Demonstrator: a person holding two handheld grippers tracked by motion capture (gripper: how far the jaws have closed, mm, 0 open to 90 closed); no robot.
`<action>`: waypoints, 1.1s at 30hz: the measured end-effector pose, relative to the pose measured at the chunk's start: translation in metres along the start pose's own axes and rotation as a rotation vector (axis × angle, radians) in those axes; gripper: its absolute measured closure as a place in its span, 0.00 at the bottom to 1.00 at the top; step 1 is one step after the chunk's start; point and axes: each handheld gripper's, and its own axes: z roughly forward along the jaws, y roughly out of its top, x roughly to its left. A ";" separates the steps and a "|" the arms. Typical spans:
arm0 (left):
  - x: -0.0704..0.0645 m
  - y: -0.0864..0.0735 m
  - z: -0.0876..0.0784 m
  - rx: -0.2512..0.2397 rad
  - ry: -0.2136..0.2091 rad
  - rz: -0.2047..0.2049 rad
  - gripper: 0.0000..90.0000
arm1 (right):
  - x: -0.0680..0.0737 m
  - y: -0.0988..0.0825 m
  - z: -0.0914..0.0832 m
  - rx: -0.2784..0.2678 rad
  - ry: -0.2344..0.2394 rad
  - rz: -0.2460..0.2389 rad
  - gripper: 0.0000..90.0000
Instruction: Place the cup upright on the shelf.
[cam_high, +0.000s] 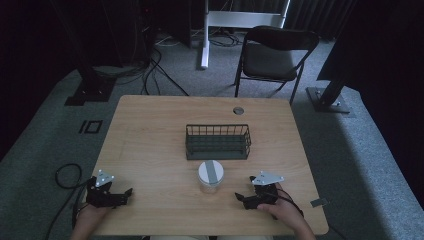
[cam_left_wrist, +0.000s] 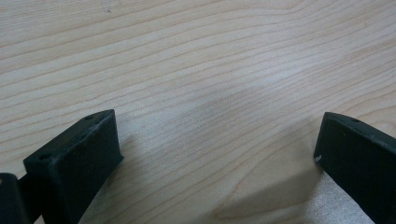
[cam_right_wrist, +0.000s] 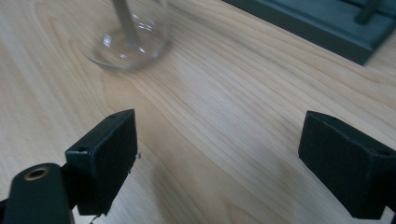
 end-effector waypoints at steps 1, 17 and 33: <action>0.000 0.000 0.000 0.000 0.000 0.000 0.01 | 0.002 0.001 0.001 0.000 0.005 -0.002 0.13; 0.000 0.000 0.000 0.000 0.000 0.000 0.01 | 0.024 0.012 0.019 -0.034 0.060 -0.037 0.13; 0.000 0.000 0.000 -0.001 0.000 -0.001 0.01 | 0.042 0.024 0.028 -0.158 0.103 -0.064 0.13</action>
